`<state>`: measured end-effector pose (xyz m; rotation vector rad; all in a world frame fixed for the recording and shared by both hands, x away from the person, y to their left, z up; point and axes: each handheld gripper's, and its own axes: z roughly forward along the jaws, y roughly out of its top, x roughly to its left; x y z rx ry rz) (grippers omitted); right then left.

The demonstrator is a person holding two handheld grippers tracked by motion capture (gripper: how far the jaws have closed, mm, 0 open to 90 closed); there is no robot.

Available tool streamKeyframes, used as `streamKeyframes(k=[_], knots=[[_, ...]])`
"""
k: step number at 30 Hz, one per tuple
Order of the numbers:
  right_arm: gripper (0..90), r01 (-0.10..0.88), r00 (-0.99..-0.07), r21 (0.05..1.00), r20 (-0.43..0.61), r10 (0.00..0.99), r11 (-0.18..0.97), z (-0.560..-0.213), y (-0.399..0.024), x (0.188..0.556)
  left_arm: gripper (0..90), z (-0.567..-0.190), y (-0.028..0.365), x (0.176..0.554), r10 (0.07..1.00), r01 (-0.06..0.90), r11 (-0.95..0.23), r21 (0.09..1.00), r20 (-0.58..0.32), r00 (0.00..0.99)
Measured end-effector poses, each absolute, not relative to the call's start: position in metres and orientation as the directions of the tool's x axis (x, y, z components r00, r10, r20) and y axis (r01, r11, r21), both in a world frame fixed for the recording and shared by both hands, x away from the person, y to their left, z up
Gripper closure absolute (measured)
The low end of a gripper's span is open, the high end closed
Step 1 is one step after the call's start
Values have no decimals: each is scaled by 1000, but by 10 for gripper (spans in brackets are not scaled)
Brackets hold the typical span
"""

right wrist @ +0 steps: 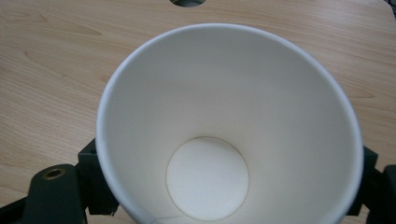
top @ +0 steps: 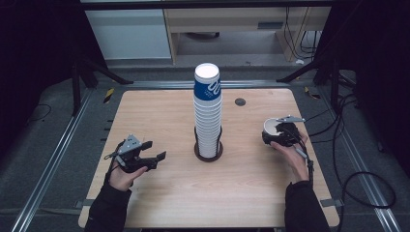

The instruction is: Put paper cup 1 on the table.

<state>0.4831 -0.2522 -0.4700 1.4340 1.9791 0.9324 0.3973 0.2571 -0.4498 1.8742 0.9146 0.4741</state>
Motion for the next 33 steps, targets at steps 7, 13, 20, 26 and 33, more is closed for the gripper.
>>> streamKeyframes(k=[7,13,20,26,33], knots=[[138,596,-304,780,-1,953,191,-471,-254,483,244,-450,257,397,762,390,-257,884,-62,644],[78,605,-287,776,5,958,177,-465,-258,478,244,-447,260,396,766,385,-253,888,-60,641],[76,607,-279,774,-4,960,180,-460,-265,456,242,-447,259,395,762,383,-255,888,-59,645],[61,622,-302,761,16,953,185,-458,-270,436,241,-446,257,393,758,379,-261,888,-54,649],[79,574,-360,793,21,933,203,-447,-257,421,244,-447,256,393,758,385,-260,886,-60,649]])
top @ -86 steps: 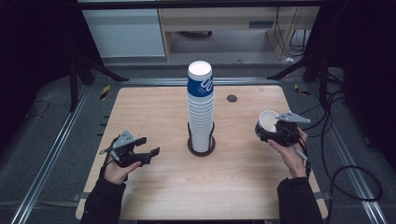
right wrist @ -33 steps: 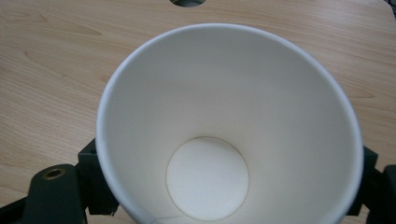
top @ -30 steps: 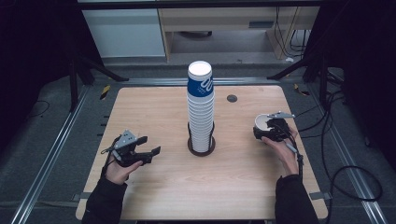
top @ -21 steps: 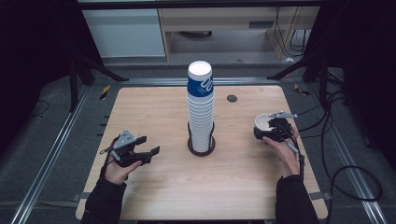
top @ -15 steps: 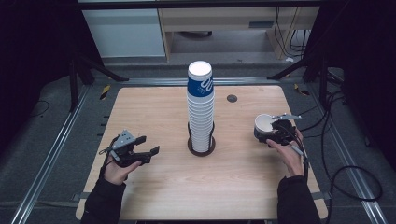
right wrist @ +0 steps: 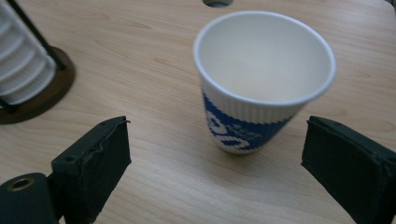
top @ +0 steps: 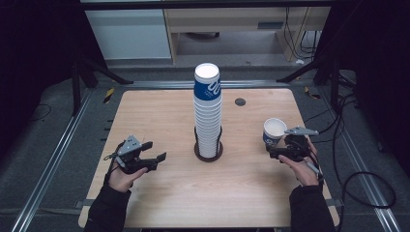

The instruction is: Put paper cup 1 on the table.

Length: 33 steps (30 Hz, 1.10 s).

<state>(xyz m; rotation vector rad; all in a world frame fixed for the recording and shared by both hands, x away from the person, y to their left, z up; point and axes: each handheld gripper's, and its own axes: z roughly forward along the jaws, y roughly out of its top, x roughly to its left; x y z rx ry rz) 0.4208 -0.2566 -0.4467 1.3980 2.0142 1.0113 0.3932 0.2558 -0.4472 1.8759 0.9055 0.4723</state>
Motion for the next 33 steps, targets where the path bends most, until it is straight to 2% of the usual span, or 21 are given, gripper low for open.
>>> streamKeyframes(k=[6,15,29,33], knots=[[96,508,-420,834,18,907,218,-427,-241,412,262,-448,255,393,756,386,-265,884,-58,652],[103,391,-489,904,44,871,173,-393,-229,401,317,-450,254,394,748,390,-272,880,-62,661],[133,226,-574,968,38,818,114,-344,-200,395,324,-452,253,395,754,407,-279,870,-64,653],[132,205,-591,974,47,805,93,-332,-190,395,322,-452,252,395,751,408,-282,868,-65,657]])
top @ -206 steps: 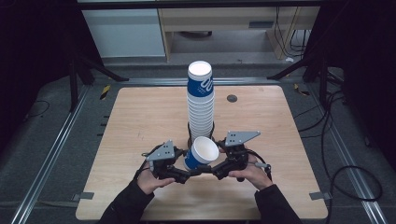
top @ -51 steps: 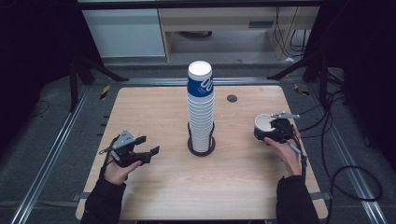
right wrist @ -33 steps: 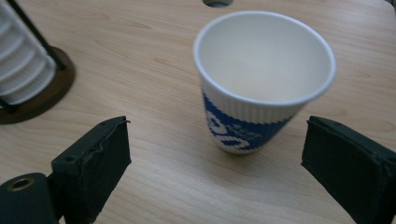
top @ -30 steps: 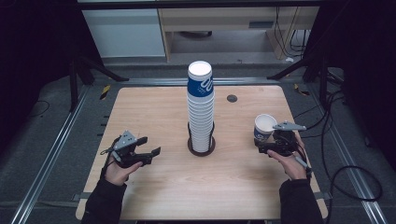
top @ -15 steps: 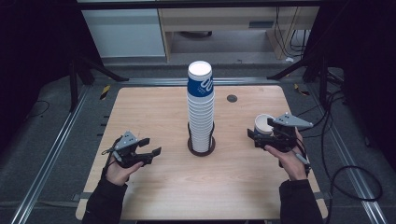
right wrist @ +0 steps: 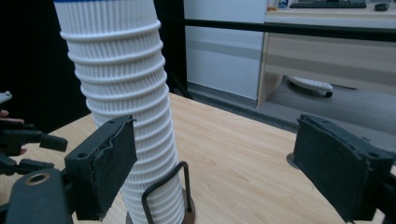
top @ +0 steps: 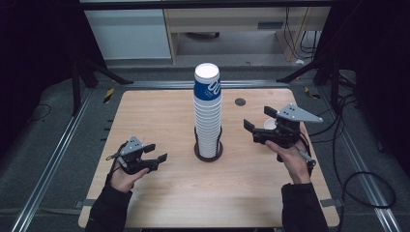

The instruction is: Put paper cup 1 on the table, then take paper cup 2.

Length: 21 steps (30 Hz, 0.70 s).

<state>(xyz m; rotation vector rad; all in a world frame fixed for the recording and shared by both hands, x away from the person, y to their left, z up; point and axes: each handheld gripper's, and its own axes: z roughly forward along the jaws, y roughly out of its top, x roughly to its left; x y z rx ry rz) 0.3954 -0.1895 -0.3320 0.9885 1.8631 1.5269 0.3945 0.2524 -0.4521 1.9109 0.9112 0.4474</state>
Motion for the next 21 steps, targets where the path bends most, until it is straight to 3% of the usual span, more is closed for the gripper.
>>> streamKeyframes(k=[21], knots=[[99,145,-717,986,51,695,77,-290,-140,404,316,-457,248,396,750,428,-281,859,-81,656]])
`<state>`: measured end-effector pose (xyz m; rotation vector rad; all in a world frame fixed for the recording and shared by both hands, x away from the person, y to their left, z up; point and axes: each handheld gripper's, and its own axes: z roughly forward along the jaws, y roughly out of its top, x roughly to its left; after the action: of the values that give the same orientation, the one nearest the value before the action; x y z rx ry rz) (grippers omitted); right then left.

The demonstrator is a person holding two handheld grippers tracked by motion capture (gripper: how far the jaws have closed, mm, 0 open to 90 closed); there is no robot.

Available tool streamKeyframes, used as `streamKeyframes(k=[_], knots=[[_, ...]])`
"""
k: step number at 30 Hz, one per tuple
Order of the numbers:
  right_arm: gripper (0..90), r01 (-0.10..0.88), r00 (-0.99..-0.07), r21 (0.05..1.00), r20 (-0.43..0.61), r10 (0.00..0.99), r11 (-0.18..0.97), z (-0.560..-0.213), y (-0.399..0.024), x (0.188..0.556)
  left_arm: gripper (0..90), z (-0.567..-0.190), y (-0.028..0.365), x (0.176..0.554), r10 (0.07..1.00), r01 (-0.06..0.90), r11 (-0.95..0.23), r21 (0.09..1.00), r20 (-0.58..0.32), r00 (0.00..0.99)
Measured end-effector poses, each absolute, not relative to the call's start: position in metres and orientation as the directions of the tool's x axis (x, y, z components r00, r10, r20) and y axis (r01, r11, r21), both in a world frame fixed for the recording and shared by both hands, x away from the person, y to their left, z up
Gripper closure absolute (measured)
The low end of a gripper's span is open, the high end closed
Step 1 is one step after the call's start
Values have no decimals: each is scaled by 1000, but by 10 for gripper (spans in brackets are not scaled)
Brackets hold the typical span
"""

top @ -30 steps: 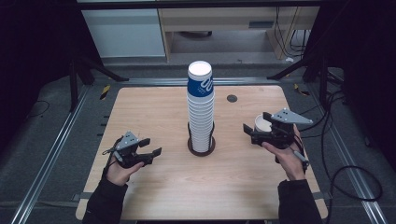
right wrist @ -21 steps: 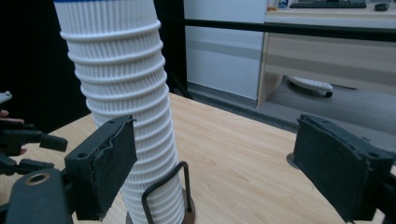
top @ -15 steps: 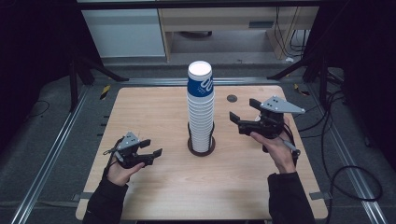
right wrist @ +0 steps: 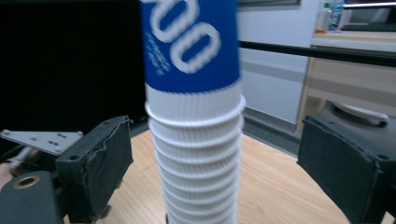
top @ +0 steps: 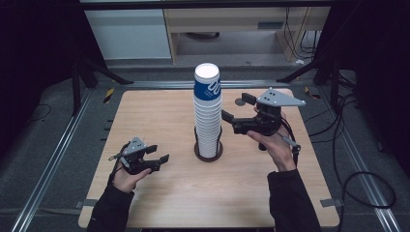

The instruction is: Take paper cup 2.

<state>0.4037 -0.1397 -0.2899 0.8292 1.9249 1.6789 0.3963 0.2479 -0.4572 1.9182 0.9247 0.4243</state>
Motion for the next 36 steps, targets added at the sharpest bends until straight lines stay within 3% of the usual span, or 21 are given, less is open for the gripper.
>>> streamKeyframes(k=[7,30,36], knots=[[58,129,-745,990,59,665,57,-281,-120,410,316,-457,248,396,748,428,-279,860,-85,659],[60,130,-722,988,40,691,79,-278,-75,449,316,-458,248,397,744,431,-278,859,-92,662],[95,132,-710,987,30,704,91,-282,-69,455,315,-459,247,397,741,432,-282,857,-91,665]])
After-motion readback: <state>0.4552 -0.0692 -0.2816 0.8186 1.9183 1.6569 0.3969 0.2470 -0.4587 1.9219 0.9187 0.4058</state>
